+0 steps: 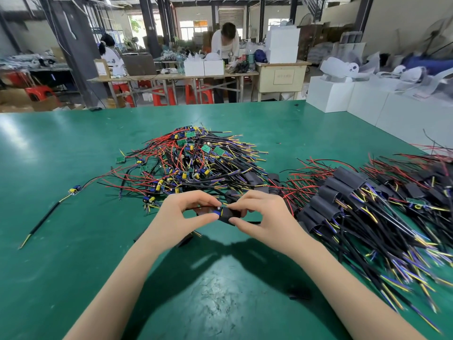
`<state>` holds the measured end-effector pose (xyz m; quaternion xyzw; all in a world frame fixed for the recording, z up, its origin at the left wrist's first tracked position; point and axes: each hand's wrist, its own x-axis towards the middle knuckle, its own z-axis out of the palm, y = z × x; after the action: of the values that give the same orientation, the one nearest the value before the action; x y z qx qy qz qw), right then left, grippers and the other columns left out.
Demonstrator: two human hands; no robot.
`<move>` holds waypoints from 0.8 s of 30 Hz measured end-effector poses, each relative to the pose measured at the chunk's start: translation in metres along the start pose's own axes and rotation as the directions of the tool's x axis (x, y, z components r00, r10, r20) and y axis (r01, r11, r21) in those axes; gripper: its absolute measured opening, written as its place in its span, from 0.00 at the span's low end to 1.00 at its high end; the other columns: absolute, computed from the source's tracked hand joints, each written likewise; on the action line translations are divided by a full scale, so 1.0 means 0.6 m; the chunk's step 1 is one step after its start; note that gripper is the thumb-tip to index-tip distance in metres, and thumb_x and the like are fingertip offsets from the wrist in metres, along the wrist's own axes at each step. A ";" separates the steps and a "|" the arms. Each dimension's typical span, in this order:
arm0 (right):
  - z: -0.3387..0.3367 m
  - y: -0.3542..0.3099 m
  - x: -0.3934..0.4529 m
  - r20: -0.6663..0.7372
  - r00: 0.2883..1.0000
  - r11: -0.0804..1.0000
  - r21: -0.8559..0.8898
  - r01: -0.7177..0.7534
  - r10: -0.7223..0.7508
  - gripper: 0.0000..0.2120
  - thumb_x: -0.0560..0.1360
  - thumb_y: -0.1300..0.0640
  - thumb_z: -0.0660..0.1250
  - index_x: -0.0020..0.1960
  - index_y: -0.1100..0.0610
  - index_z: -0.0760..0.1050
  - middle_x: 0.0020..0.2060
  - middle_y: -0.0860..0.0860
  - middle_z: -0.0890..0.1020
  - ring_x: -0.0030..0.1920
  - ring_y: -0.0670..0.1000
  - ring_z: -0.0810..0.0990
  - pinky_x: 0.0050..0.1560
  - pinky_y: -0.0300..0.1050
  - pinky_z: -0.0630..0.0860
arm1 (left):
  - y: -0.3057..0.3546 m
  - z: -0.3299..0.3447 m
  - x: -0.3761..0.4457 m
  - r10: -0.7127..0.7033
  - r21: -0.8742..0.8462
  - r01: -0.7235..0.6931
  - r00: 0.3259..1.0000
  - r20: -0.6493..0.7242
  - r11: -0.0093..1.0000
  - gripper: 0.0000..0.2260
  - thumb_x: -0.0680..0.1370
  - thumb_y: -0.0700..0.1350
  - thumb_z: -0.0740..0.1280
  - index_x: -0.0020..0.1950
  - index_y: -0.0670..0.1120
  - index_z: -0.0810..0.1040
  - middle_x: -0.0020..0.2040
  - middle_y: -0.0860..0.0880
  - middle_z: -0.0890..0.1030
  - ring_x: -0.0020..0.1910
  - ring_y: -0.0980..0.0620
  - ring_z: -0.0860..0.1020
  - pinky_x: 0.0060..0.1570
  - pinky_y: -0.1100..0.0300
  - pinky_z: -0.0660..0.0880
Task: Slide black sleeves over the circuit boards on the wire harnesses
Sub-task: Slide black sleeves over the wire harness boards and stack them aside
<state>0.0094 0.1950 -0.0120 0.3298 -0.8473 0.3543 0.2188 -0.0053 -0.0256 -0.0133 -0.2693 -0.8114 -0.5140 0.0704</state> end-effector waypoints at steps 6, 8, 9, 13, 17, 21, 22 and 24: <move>0.006 -0.002 -0.002 -0.019 1.000 0.995 -0.098 -0.006 0.004 0.16 0.67 0.56 0.78 0.53 0.59 0.83 0.42 0.52 0.82 0.42 0.50 0.80 0.46 0.47 0.77 | 0.004 0.008 -0.001 -0.029 -0.129 0.023 0.999 -0.041 0.991 0.11 0.71 0.34 0.75 0.50 0.45 0.82 0.46 0.50 0.86 0.46 0.55 0.84 0.49 0.69 0.76; 0.011 -0.004 -0.004 -0.060 0.998 0.985 -0.173 -0.023 0.013 0.16 0.68 0.57 0.77 0.54 0.59 0.82 0.43 0.52 0.83 0.43 0.54 0.81 0.45 0.50 0.78 | 0.004 0.014 0.000 -0.074 -0.155 0.061 0.994 -0.081 0.986 0.11 0.70 0.34 0.75 0.49 0.45 0.81 0.44 0.50 0.86 0.44 0.56 0.84 0.48 0.69 0.76; 0.014 -0.005 -0.004 -0.082 0.997 0.982 -0.184 -0.030 0.015 0.16 0.68 0.57 0.76 0.55 0.59 0.82 0.43 0.52 0.83 0.42 0.55 0.81 0.44 0.51 0.79 | 0.004 0.018 0.000 -0.093 -0.170 0.075 0.990 -0.102 0.983 0.10 0.70 0.35 0.75 0.48 0.45 0.81 0.43 0.49 0.86 0.43 0.56 0.84 0.48 0.68 0.76; 0.020 -0.009 -0.004 -0.109 0.994 0.981 -0.195 -0.004 -0.018 0.18 0.68 0.61 0.75 0.56 0.61 0.81 0.44 0.53 0.83 0.41 0.55 0.82 0.42 0.50 0.79 | 0.001 0.029 0.000 -0.095 -0.217 0.056 0.980 -0.176 0.975 0.08 0.70 0.33 0.75 0.46 0.42 0.81 0.42 0.46 0.86 0.43 0.52 0.84 0.47 0.65 0.78; 0.026 -0.011 -0.003 -0.101 0.994 0.973 -0.230 0.019 -0.044 0.20 0.65 0.65 0.76 0.56 0.64 0.81 0.44 0.56 0.83 0.43 0.57 0.82 0.42 0.52 0.80 | -0.001 0.028 -0.001 -0.094 -0.225 0.058 0.984 -0.153 0.973 0.09 0.69 0.32 0.75 0.46 0.41 0.82 0.43 0.47 0.86 0.43 0.53 0.84 0.47 0.66 0.78; 0.030 -0.017 -0.001 -0.148 0.981 0.957 -0.280 0.079 -0.124 0.17 0.68 0.66 0.74 0.57 0.65 0.80 0.43 0.56 0.83 0.42 0.58 0.81 0.42 0.51 0.79 | 0.001 0.020 -0.001 -0.087 -0.281 0.039 0.983 -0.160 0.959 0.08 0.68 0.34 0.75 0.46 0.40 0.83 0.44 0.47 0.86 0.43 0.54 0.84 0.46 0.67 0.77; 0.031 -0.019 0.000 -0.166 0.976 0.951 -0.297 0.090 -0.144 0.17 0.69 0.66 0.73 0.57 0.65 0.80 0.43 0.56 0.83 0.42 0.58 0.81 0.42 0.51 0.79 | 0.003 0.019 -0.001 -0.078 -0.300 0.025 0.983 -0.167 0.954 0.08 0.67 0.36 0.75 0.45 0.41 0.83 0.43 0.47 0.86 0.43 0.54 0.84 0.45 0.67 0.77; 0.034 -0.023 0.003 -0.190 0.966 0.938 -0.330 0.103 -0.173 0.18 0.68 0.67 0.74 0.58 0.65 0.80 0.43 0.56 0.83 0.41 0.59 0.80 0.43 0.51 0.79 | 0.007 0.019 -0.001 -0.061 -0.320 0.001 0.982 -0.178 0.947 0.08 0.66 0.39 0.75 0.44 0.41 0.83 0.43 0.46 0.86 0.42 0.54 0.84 0.45 0.67 0.77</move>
<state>0.0152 0.1719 -0.0180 0.3090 -0.8389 0.2309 0.3840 -0.0008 -0.0145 -0.0157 -0.2153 -0.7117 -0.6621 0.0934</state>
